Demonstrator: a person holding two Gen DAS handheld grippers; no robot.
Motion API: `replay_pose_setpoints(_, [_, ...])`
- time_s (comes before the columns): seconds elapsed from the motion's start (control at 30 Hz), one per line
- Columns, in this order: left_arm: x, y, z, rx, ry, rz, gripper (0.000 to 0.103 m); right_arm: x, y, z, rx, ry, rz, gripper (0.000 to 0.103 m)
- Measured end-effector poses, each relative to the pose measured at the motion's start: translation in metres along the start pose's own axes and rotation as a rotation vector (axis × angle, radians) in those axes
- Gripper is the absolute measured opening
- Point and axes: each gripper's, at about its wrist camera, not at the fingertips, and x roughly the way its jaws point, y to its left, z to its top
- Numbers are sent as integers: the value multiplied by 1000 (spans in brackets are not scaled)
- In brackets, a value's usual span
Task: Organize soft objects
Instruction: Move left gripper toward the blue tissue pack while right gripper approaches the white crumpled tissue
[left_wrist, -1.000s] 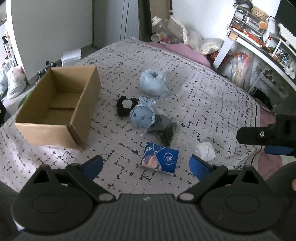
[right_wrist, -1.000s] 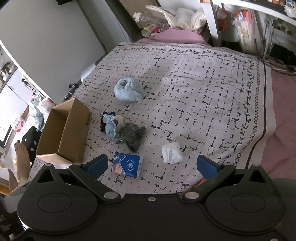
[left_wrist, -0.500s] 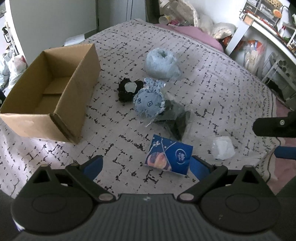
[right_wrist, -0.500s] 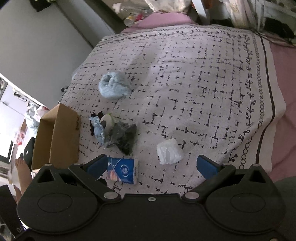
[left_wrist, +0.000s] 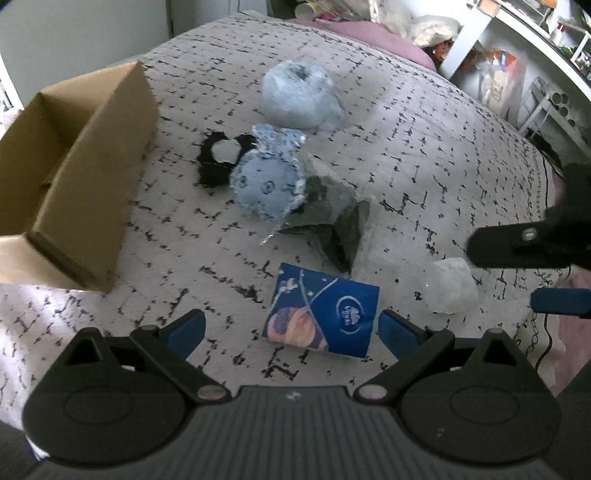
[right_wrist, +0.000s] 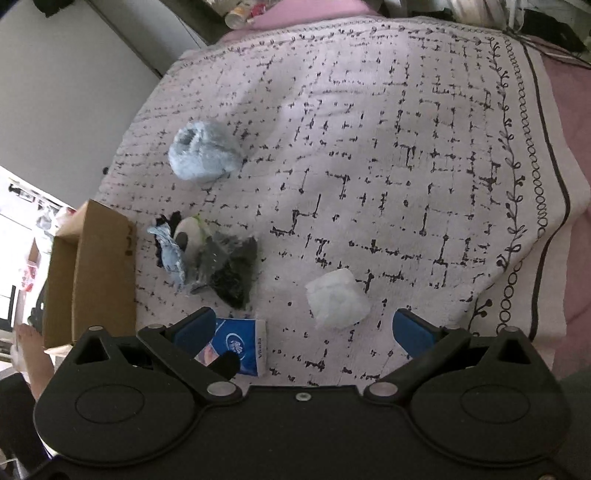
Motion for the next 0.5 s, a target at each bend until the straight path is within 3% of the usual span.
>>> replay_pose_setpoints(0.4, [29, 1, 0, -57, 75, -45, 99, 29, -7, 7, 89, 71, -5, 103])
replay_pose_setpoints(0.5, [29, 3, -2, -95, 46, -35, 87, 34, -24, 11, 206, 89, 26, 103])
